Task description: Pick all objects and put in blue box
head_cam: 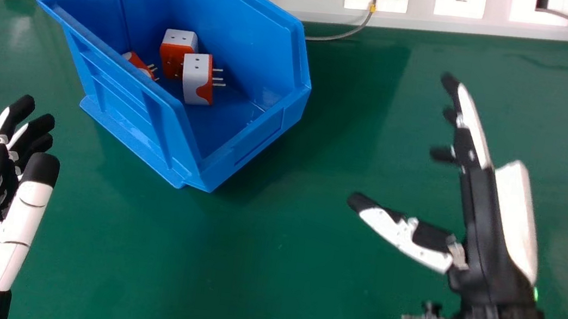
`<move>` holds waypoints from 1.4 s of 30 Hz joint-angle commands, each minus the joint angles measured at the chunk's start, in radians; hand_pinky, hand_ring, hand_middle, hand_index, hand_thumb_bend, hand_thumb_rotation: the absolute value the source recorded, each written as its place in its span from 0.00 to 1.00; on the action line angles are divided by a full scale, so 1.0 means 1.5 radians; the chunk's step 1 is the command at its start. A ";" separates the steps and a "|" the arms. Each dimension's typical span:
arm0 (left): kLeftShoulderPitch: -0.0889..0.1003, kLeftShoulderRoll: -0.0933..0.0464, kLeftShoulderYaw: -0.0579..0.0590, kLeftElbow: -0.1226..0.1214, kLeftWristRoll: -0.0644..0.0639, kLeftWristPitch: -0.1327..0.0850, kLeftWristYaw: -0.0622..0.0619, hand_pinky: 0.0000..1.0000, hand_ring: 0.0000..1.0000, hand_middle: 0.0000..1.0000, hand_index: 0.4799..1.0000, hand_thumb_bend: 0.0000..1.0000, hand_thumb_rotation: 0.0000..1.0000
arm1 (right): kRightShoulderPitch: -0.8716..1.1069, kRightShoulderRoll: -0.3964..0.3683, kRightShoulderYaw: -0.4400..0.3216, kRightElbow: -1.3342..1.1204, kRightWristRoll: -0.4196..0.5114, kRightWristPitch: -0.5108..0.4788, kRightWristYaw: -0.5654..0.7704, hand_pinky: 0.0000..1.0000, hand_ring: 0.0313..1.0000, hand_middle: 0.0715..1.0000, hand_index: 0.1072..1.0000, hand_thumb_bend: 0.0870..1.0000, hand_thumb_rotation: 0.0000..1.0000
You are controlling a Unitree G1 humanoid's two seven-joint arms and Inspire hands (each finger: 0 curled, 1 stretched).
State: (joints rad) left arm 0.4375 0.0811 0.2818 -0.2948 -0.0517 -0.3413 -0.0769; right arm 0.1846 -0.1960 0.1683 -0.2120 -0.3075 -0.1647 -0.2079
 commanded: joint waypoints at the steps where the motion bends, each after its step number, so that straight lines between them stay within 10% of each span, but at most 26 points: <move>1: 0.000 -0.004 -0.001 -0.003 0.007 -0.019 0.010 0.85 0.90 0.90 0.86 0.74 0.87 | 0.017 0.014 -0.016 -0.047 0.070 0.002 0.041 0.78 0.93 0.97 0.93 0.33 0.68; 6: -0.002 -0.014 -0.013 0.005 0.015 -0.033 0.016 0.85 0.90 0.90 0.86 0.73 0.87 | 0.036 0.047 -0.046 -0.042 0.253 -0.009 0.137 0.89 0.98 0.99 0.98 0.33 0.92; 23: -0.004 -0.053 -0.032 0.089 -0.035 -0.123 0.010 0.92 0.94 0.94 0.93 0.69 0.92 | 0.016 0.076 -0.115 0.015 0.366 -0.014 0.243 1.00 1.00 1.00 1.00 0.31 1.00; 36: 0.011 -0.072 -0.051 0.069 -0.056 -0.093 0.011 0.90 0.95 0.96 0.98 0.70 0.97 | 0.019 0.082 -0.143 0.016 0.328 -0.041 0.229 1.00 1.00 1.00 1.00 0.32 1.00; 42: 0.002 -0.069 -0.057 0.069 -0.048 -0.085 0.009 0.89 0.94 0.96 0.98 0.69 0.97 | 0.008 0.078 -0.160 0.050 0.283 -0.096 0.218 1.00 1.00 1.00 1.00 0.33 1.00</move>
State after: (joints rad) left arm 0.4470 -0.0271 0.2017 -0.1689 -0.1206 -0.4657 -0.0619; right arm 0.2102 -0.0779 -0.0623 -0.1396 0.1372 -0.2638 0.1286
